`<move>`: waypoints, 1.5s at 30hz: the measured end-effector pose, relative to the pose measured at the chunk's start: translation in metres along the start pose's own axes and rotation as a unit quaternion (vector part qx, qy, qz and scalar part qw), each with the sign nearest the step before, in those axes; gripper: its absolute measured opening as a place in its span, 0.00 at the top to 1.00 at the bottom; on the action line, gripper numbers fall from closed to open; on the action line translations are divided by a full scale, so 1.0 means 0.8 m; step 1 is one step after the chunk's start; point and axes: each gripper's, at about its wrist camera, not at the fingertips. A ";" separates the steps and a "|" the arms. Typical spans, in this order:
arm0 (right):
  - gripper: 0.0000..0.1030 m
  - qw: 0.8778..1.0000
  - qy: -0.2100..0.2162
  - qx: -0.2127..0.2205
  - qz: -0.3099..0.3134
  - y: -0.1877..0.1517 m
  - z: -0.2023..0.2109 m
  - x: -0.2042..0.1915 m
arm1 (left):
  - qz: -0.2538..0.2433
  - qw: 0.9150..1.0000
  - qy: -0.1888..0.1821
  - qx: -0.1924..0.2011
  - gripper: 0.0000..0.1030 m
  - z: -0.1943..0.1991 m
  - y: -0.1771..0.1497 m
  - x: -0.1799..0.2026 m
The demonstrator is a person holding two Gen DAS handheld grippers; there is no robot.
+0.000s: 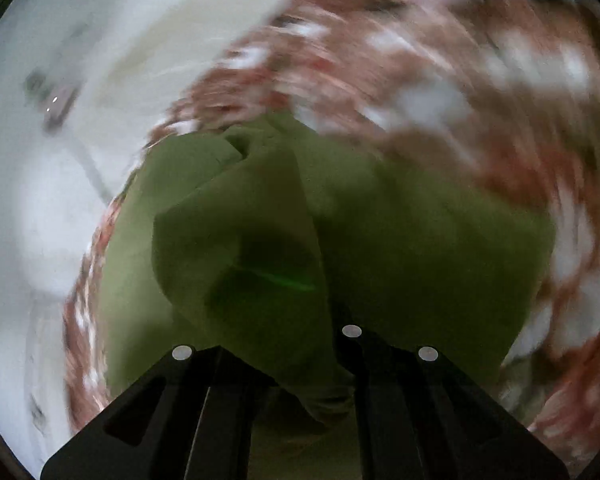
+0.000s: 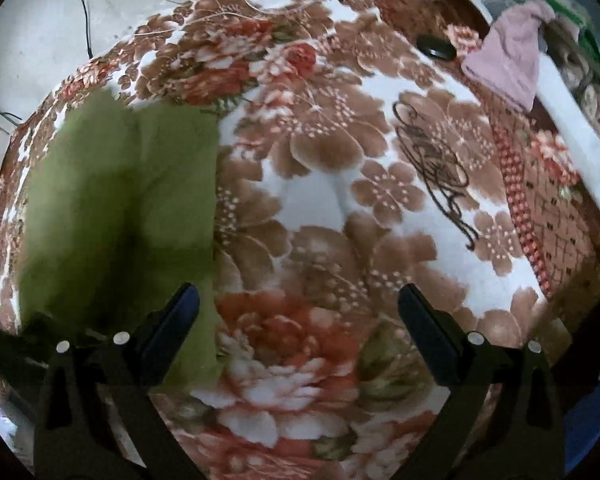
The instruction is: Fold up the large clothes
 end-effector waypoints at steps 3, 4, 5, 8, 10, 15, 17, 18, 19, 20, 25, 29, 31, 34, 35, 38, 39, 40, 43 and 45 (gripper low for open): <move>0.05 0.999 0.051 -0.014 -0.007 0.006 -0.002 0.005 | -0.063 0.998 0.029 0.011 0.95 -0.003 -0.014 0.048; 0.05 0.997 0.080 -0.018 -0.012 0.011 -0.002 0.003 | -0.068 0.997 0.034 0.012 0.95 -0.002 -0.015 0.050; 0.05 0.994 0.109 -0.021 -0.018 0.017 -0.004 -0.001 | -0.072 0.997 0.039 0.013 0.95 -0.001 -0.017 0.050; 0.05 0.956 0.280 -0.059 -0.060 0.040 -0.017 -0.021 | -0.091 0.995 0.048 0.018 0.95 0.000 -0.020 0.052; 0.05 0.930 0.346 -0.092 -0.080 0.052 -0.033 -0.038 | -0.103 0.993 0.053 0.022 0.95 0.002 -0.020 0.053; 0.05 0.910 0.382 -0.160 -0.031 0.086 -0.080 -0.117 | -0.121 0.990 0.059 0.035 0.95 0.009 -0.021 0.061; 0.05 0.916 0.354 -0.188 -0.013 0.089 -0.099 -0.137 | -0.122 0.990 0.060 0.040 0.95 0.012 -0.022 0.062; 0.05 0.921 0.334 -0.201 -0.006 0.089 -0.112 -0.147 | -0.122 0.990 0.060 0.042 0.94 0.013 -0.022 0.062; 0.05 0.921 0.330 -0.207 -0.006 0.089 -0.119 -0.152 | -0.122 0.990 0.060 0.044 0.94 0.013 -0.021 0.062; 0.05 0.918 0.332 -0.216 -0.007 0.088 -0.127 -0.156 | -0.122 0.990 0.058 0.045 0.94 0.014 -0.020 0.062; 0.05 0.917 0.310 -0.253 -0.004 0.081 -0.155 -0.164 | -0.130 0.988 0.054 0.061 0.94 0.025 -0.011 0.063; 0.46 0.910 0.310 -0.274 0.006 0.080 -0.165 -0.161 | -0.141 0.986 0.053 0.071 0.94 0.032 -0.013 0.066; 0.95 0.912 0.296 -0.283 0.025 0.082 -0.166 -0.150 | -0.145 0.985 0.054 0.079 0.94 0.035 -0.016 0.065; 0.96 0.901 0.324 -0.286 0.034 0.085 -0.160 -0.135 | -0.159 0.982 0.047 0.095 0.83 0.046 -0.026 0.069; 0.96 0.901 0.322 -0.288 0.039 0.084 -0.156 -0.130 | -0.161 0.981 0.040 0.099 0.81 0.051 -0.029 0.067; 0.96 0.906 0.309 -0.284 0.050 0.082 -0.146 -0.124 | -0.148 0.982 0.022 0.115 0.67 0.074 -0.041 0.062; 0.96 0.909 0.305 -0.279 0.050 0.082 -0.137 -0.120 | -0.135 0.983 0.009 0.121 0.60 0.088 -0.044 0.056; 0.96 0.910 0.305 -0.278 0.048 0.083 -0.132 -0.118 | -0.123 0.984 -0.003 0.127 0.58 0.098 -0.046 0.048; 0.96 0.912 0.308 -0.270 0.041 0.080 -0.108 -0.105 | -0.045 0.987 -0.066 0.141 0.52 0.139 -0.052 -0.001; 0.96 0.915 0.299 -0.268 0.036 0.073 -0.095 -0.091 | 0.012 0.984 -0.083 0.156 0.49 0.156 -0.054 -0.041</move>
Point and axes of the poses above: each gripper's, at about its wrist camera, not at the fingertips, and z roughly against the way its jaws point, x to its right, y to its top, and after that the axes turned 2 degrees about z, right-handed
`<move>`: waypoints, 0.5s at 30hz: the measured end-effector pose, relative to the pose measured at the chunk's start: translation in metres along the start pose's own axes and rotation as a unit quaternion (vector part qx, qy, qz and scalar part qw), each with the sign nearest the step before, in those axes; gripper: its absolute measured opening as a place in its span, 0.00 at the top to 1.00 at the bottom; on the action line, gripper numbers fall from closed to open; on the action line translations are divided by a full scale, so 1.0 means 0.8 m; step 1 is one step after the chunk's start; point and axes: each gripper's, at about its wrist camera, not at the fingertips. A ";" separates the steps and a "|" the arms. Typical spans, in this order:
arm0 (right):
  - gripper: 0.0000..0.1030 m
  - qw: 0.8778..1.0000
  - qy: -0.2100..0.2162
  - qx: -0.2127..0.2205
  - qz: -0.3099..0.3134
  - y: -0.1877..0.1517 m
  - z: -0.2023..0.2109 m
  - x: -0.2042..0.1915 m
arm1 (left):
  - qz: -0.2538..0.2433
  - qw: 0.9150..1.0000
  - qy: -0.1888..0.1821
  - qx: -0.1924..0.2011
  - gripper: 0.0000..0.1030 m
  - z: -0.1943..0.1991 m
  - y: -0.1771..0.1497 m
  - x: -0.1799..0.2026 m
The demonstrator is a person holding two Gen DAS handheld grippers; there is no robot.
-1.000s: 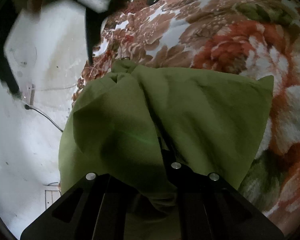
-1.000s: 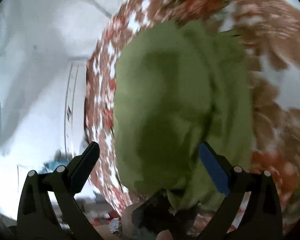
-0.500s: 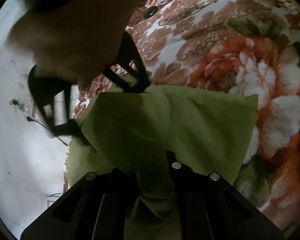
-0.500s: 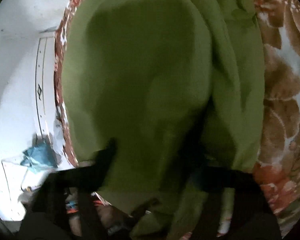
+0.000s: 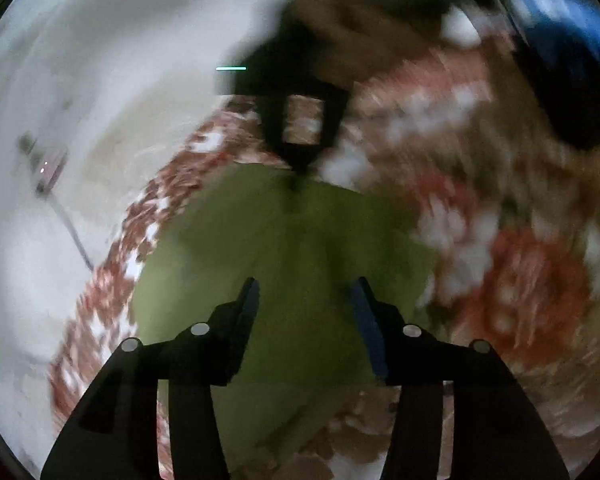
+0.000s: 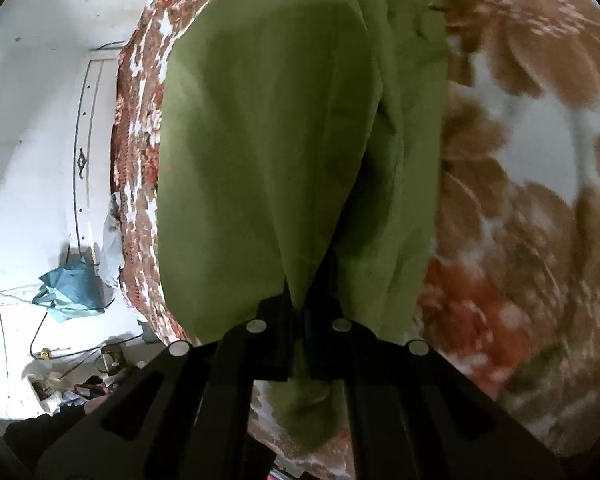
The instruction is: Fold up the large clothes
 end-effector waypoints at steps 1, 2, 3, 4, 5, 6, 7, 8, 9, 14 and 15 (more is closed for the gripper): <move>0.96 1.000 -0.004 -0.001 0.001 -0.006 0.004 0.003 | 0.037 0.999 -0.006 0.004 0.49 0.009 0.004 -0.026; 0.96 1.000 -0.012 -0.001 0.004 -0.013 0.007 0.003 | 0.074 0.997 -0.005 0.008 0.48 0.013 0.007 -0.054; 0.96 1.000 -0.023 -0.001 0.006 -0.016 0.008 0.008 | 0.101 0.995 -0.001 0.008 0.44 0.011 0.009 -0.076; 0.96 0.999 -0.037 -0.001 0.011 -0.020 0.007 0.013 | 0.125 0.992 0.006 -0.002 0.42 -0.001 0.004 -0.098; 0.96 0.999 -0.053 -0.002 0.012 -0.021 0.002 0.021 | 0.128 0.991 0.017 -0.019 0.43 -0.017 -0.003 -0.109; 0.96 0.998 -0.062 -0.005 0.009 -0.021 -0.002 0.030 | 0.125 0.991 0.019 -0.031 0.46 -0.031 -0.012 -0.115; 0.96 0.997 -0.072 -0.009 0.007 -0.021 -0.012 0.037 | 0.119 0.992 0.012 -0.047 0.46 -0.053 -0.028 -0.119; 0.96 0.997 -0.080 -0.010 0.002 -0.019 -0.021 0.045 | 0.117 0.991 0.004 -0.063 0.46 -0.074 -0.047 -0.120; 0.96 0.996 -0.087 -0.007 0.000 -0.017 -0.033 0.053 | 0.124 0.990 -0.004 -0.073 0.43 -0.086 -0.062 -0.124; 0.95 0.989 -0.145 -0.001 0.025 -0.012 -0.075 0.047 | 0.177 0.979 -0.045 -0.085 0.40 -0.127 -0.124 -0.131; 0.95 0.988 -0.155 0.003 0.025 -0.013 -0.080 0.046 | 0.187 0.977 -0.051 -0.086 0.38 -0.131 -0.128 -0.133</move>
Point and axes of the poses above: each gripper's, at about its wrist camera, not at the fingertips, and z roughly against the way its jaws point, x to its right, y to its top, and after that the axes turned 2 degrees about z, right-handed
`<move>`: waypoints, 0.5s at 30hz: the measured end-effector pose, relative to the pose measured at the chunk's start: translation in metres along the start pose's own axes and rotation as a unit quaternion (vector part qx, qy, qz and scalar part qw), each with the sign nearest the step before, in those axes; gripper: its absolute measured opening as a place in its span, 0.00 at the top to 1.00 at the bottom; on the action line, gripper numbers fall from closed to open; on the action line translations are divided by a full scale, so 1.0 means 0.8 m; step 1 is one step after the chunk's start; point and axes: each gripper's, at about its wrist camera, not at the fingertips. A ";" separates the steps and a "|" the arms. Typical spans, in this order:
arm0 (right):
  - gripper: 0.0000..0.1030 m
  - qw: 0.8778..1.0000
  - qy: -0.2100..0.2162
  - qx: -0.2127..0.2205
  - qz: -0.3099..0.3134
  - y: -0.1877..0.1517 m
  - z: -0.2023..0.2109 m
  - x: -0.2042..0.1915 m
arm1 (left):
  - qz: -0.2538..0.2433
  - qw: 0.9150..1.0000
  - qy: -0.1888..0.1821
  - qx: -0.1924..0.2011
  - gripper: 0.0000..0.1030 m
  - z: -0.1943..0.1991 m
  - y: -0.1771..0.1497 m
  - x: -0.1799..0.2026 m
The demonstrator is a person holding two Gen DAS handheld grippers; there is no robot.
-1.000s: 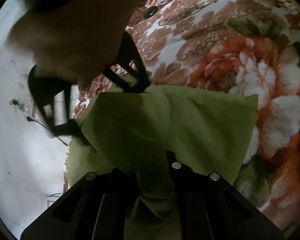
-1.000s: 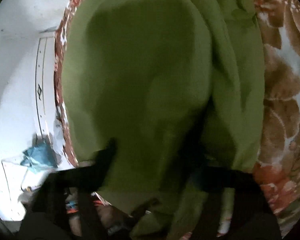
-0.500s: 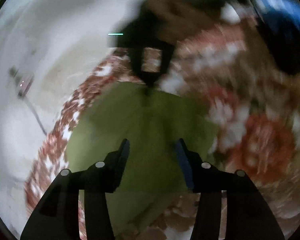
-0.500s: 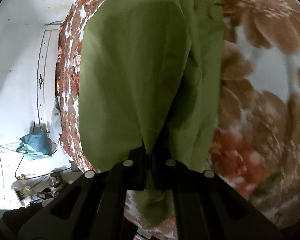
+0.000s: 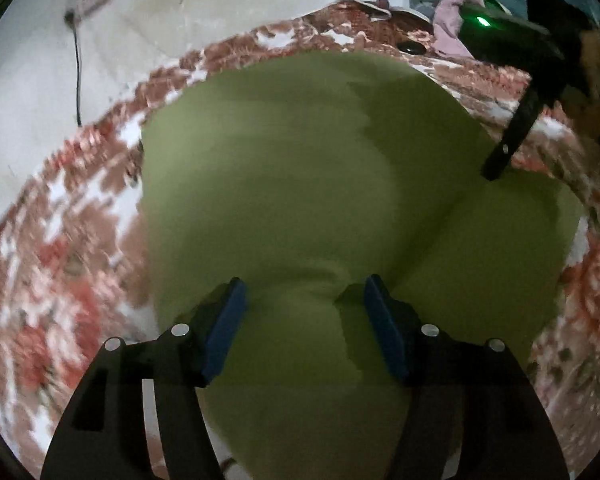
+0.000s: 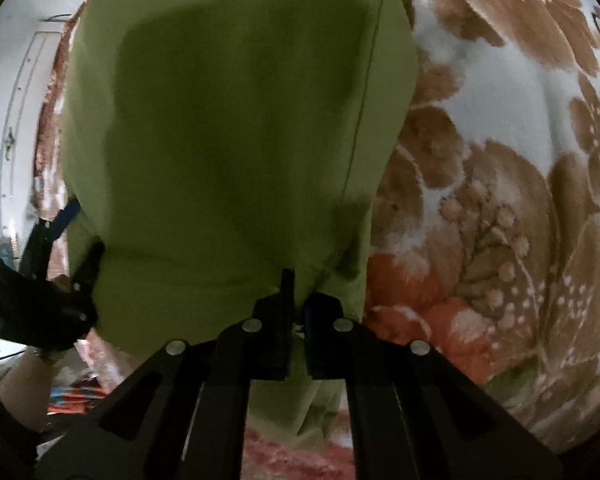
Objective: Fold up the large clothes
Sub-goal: 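Release the jacket with both tools onto the folded bundle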
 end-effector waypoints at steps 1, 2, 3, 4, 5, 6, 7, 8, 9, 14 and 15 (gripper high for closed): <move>0.95 1.000 -0.009 0.002 0.002 -0.001 -0.003 -0.002 | 0.010 1.000 -0.005 -0.001 0.39 -0.004 -0.003 -0.002; 0.95 1.000 -0.014 0.003 0.001 -0.001 -0.005 -0.009 | 0.013 1.000 -0.004 0.000 0.39 -0.006 -0.008 0.000; 0.95 1.000 -0.020 0.003 -0.003 -0.003 -0.005 -0.009 | 0.017 1.000 -0.003 0.001 0.39 -0.006 -0.010 0.000; 0.95 0.999 -0.033 0.004 -0.004 -0.005 -0.004 -0.011 | 0.027 1.000 -0.006 0.001 0.39 -0.007 -0.012 -0.001; 0.93 0.999 -0.042 0.004 -0.003 -0.006 -0.003 -0.015 | 0.038 0.999 -0.012 -0.004 0.39 -0.006 -0.011 -0.004; 0.88 0.998 -0.062 0.006 -0.003 -0.011 0.004 -0.018 | 0.045 0.999 -0.018 -0.014 0.39 -0.002 -0.004 -0.006; 0.86 0.996 -0.083 0.014 -0.005 -0.015 0.016 -0.023 | 0.050 0.998 -0.022 -0.021 0.38 0.005 0.001 -0.007; 0.84 0.994 -0.108 0.028 -0.003 -0.017 0.033 -0.032 | 0.059 0.997 -0.032 -0.023 0.38 0.014 0.010 -0.013; 0.75 0.991 -0.130 0.045 0.000 -0.017 0.048 -0.042 | 0.066 0.997 -0.042 -0.020 0.37 0.021 0.015 -0.019; 0.07 0.962 -0.189 0.196 0.010 0.017 0.140 -0.113 | 0.111 0.992 -0.052 0.033 0.23 0.068 0.073 -0.078; 0.06 0.957 -0.196 0.214 0.009 0.026 0.148 -0.116 | 0.117 0.991 -0.049 0.036 0.23 0.066 0.084 -0.091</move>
Point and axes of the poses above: each gripper's, at about its wrist camera, not at the fingertips, and z roughly against the way its jaws point, x to its right, y to its top, and after that the axes turned 2 degrees about z, right-handed
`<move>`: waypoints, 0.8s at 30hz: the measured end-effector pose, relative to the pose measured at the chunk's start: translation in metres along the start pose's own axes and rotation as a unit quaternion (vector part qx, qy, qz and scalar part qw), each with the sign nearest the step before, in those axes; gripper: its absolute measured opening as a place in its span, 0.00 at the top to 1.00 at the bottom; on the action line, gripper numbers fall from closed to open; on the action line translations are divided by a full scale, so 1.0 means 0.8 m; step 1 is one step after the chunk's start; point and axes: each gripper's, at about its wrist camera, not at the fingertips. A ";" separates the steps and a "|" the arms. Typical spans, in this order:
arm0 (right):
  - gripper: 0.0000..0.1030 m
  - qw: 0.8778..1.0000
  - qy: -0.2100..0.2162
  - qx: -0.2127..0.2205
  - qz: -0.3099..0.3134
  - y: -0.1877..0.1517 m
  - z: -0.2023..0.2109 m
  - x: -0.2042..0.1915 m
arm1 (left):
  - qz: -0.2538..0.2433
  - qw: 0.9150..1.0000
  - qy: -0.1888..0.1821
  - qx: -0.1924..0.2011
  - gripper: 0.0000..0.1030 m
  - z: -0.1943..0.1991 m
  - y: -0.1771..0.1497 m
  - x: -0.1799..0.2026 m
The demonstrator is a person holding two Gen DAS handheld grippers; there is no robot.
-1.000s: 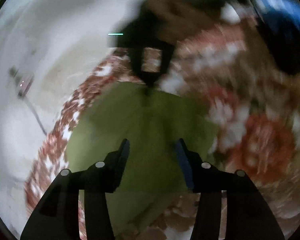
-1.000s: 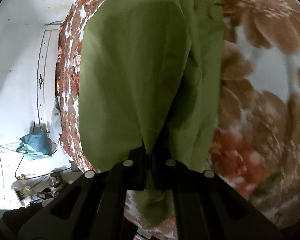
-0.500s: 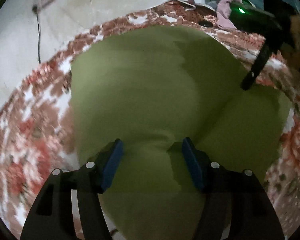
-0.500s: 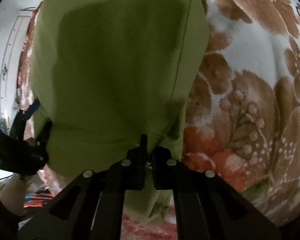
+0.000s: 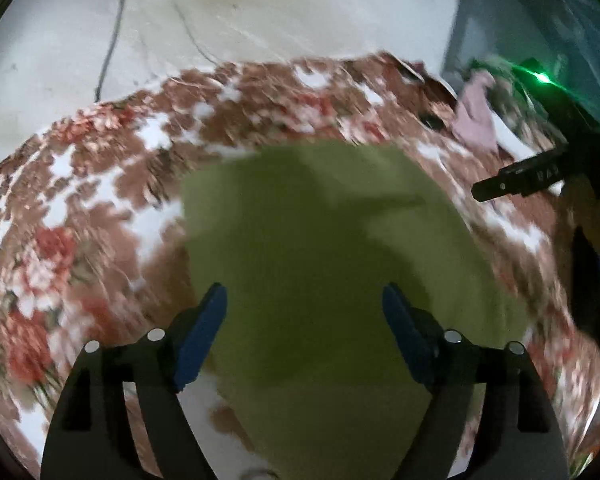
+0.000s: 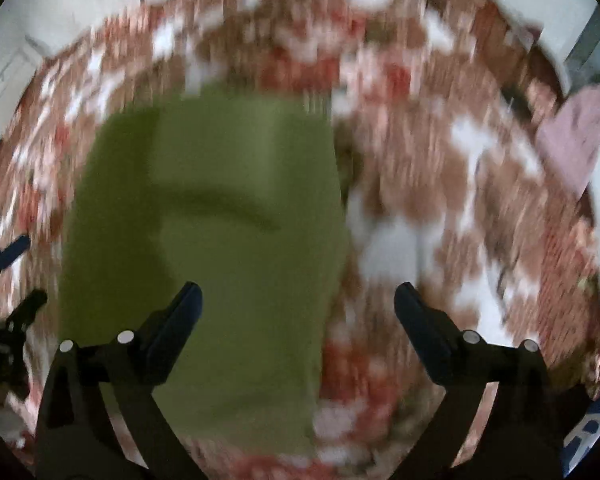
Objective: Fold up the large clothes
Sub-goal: 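Release the jacket with both tools onto the folded bundle, then grasp the folded green jacket bundle edge with both tools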
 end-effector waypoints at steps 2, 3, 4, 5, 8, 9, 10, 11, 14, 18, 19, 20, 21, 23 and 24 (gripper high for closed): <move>0.05 1.000 -0.009 0.017 -0.015 0.035 -0.008 0.001 | 0.004 1.000 0.021 0.000 0.22 -0.018 0.029 -0.024; 0.05 0.999 -0.015 0.017 -0.027 0.050 -0.022 -0.006 | 0.007 0.999 0.031 -0.008 0.22 -0.037 0.046 -0.038; 0.05 0.999 -0.027 0.018 -0.036 0.061 -0.034 -0.009 | 0.011 0.999 0.035 -0.013 0.22 -0.049 0.057 -0.045; 0.05 0.998 -0.045 0.021 -0.045 0.074 -0.052 -0.019 | 0.015 0.999 0.039 -0.017 0.22 -0.067 0.070 -0.055; 0.05 0.994 -0.102 0.026 -0.038 0.089 -0.095 -0.026 | 0.041 0.998 0.042 -0.037 0.22 -0.120 0.089 -0.085; 0.05 0.989 -0.143 0.017 -0.035 0.092 -0.120 -0.023 | 0.055 0.997 0.044 -0.043 0.25 -0.130 0.088 -0.093; 0.05 0.987 -0.156 0.010 -0.038 0.090 -0.139 -0.012 | 0.076 0.994 0.058 -0.044 0.28 -0.145 0.085 -0.110; 0.05 0.986 -0.160 -0.001 -0.046 0.086 -0.158 0.001 | 0.082 0.994 0.062 -0.044 0.26 -0.152 0.082 -0.119; 0.05 0.990 -0.128 -0.020 -0.050 0.073 -0.188 0.025 | 0.075 0.992 0.078 -0.065 0.19 -0.181 0.063 -0.137; 0.05 0.990 -0.139 0.001 0.004 0.065 -0.198 0.029 | 0.090 0.991 0.066 -0.070 0.11 -0.195 0.043 -0.154; 0.05 0.990 -0.142 0.004 0.011 0.064 -0.199 0.033 | 0.093 0.991 0.064 -0.072 0.10 -0.197 0.040 -0.156; 0.05 0.990 -0.143 0.009 0.017 0.062 -0.199 0.040 | 0.091 0.991 0.063 -0.074 0.09 -0.198 0.039 -0.157; 0.05 0.990 -0.138 0.009 0.018 0.061 -0.199 0.046 | 0.082 0.992 0.065 -0.075 0.09 -0.199 0.039 -0.156; 0.05 0.993 -0.114 0.007 0.017 0.058 -0.199 0.062 | 0.061 0.993 0.069 -0.076 0.08 -0.201 0.041 -0.152; 0.05 0.994 -0.112 0.007 0.021 0.057 -0.198 0.065 | 0.054 0.993 0.069 -0.078 0.08 -0.202 0.043 -0.152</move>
Point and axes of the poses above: each gripper's, at about its wrist camera, not at the fingertips, and z roughly against the way its jaws point, x to its right, y to its top, and after that the axes turned 2 degrees about z, right-handed
